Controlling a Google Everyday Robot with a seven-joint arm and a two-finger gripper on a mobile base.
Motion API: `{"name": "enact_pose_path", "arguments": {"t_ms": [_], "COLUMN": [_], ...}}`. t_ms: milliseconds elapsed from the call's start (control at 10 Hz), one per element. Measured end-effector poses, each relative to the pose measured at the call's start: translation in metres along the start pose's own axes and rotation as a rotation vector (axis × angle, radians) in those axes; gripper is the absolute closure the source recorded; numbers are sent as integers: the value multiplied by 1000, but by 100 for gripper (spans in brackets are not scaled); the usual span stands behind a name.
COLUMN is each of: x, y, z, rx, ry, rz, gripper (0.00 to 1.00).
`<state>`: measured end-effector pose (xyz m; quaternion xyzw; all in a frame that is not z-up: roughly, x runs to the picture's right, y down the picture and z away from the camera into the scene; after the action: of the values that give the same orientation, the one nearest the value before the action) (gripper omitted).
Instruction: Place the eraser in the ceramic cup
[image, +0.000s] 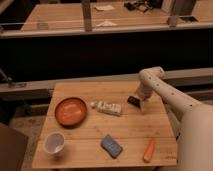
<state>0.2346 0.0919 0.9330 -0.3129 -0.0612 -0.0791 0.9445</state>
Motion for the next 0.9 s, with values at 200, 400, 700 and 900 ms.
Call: {"name": "enact_pose_path", "arguments": {"t_ms": [200,400,700,900], "x": [1,1,1,1], "y": [-1,-2,-4,-5], "z": [2,4,8,10], "rx": [-11,-18,-29,-37], "ry": [-2,-3,-3,-2], "rz": [2,4,7,10], "gripper": [20,20,20,20]}}
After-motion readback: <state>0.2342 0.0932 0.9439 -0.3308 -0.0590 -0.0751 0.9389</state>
